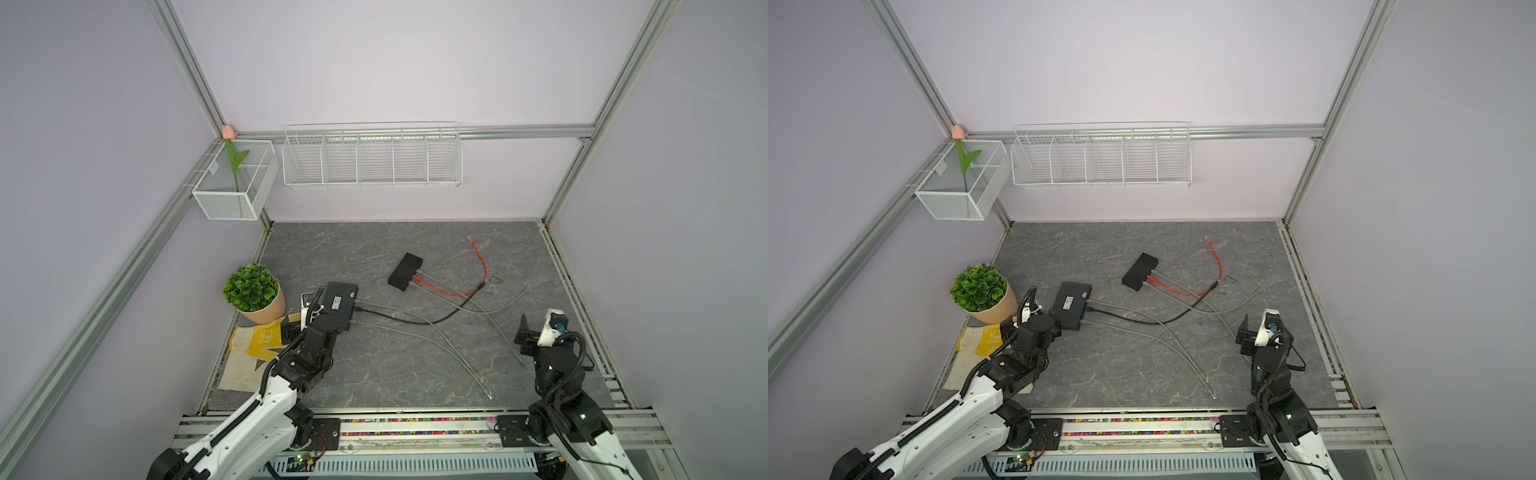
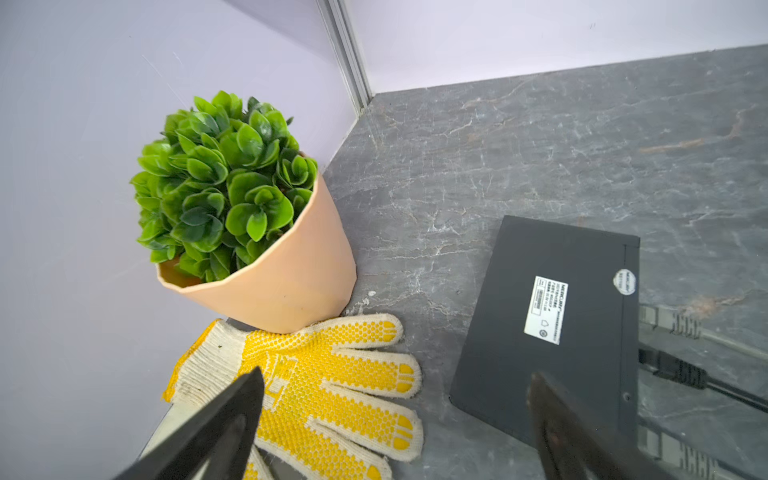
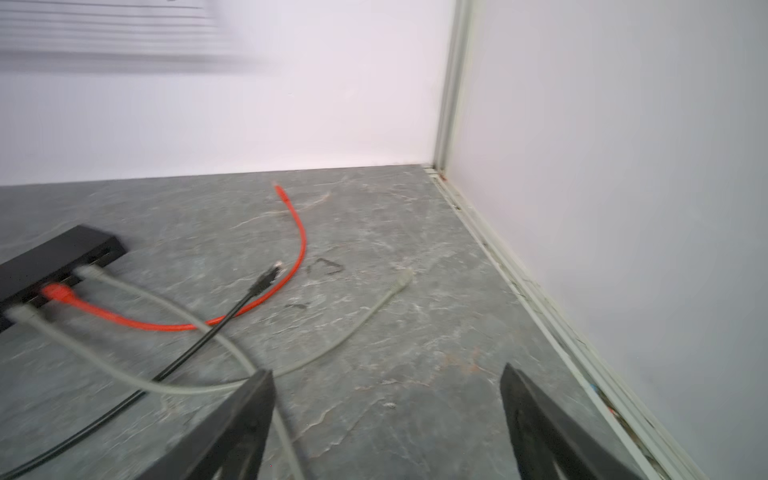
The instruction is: Insert the plug into the switch port
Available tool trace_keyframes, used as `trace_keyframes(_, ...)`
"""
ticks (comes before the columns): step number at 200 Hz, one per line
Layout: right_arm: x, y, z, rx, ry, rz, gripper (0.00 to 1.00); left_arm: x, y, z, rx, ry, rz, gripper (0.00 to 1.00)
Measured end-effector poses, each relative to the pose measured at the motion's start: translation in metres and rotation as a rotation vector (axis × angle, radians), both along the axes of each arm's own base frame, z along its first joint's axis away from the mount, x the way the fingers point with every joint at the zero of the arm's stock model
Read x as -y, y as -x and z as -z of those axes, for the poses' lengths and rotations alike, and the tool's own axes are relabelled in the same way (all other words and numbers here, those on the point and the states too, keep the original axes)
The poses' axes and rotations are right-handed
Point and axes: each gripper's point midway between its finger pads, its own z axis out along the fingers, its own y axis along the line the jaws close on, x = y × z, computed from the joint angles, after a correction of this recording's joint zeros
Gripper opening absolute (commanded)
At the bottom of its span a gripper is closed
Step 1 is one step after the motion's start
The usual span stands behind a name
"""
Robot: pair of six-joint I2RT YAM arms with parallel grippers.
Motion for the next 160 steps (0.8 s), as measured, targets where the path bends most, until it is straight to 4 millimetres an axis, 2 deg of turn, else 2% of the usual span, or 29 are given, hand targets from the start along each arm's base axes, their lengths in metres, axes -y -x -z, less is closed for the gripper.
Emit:
trace_keyframes(22,-0.003,-0.003,-0.014,0.002,0.018,-0.014,0.88,-0.001,0.001,-0.014,0.052,0.022,0.002,1.00)
trace_keyframes(43,-0.014,-0.024,-0.002,-0.156,0.124,-0.044,0.88,0.002,-0.004,-0.013,0.053,0.009,0.008,1.00)
trace_keyframes(57,-0.025,-0.044,0.022,-0.322,0.200,-0.069,0.88,0.006,-0.009,-0.002,0.013,-0.025,0.015,1.00)
trace_keyframes(80,-0.032,-0.068,0.076,-0.594,0.304,-0.050,0.89,0.007,-0.013,0.022,-0.071,-0.085,0.012,1.00)
trace_keyframes(96,-0.036,-0.070,0.107,-0.707,0.342,-0.080,0.89,0.006,-0.013,0.027,-0.091,-0.103,0.002,1.00)
trace_keyframes(108,-0.040,-0.066,0.119,-0.750,0.345,-0.117,0.89,0.006,-0.014,0.027,-0.087,-0.104,-0.002,1.00)
trace_keyframes(130,-0.046,-0.063,0.108,-0.683,0.292,-0.169,0.89,0.006,-0.015,0.024,-0.071,-0.097,-0.007,1.00)
trace_keyframes(160,-0.051,-0.050,0.072,-0.457,0.193,-0.235,0.89,0.005,-0.016,0.022,-0.064,-0.095,-0.013,1.00)
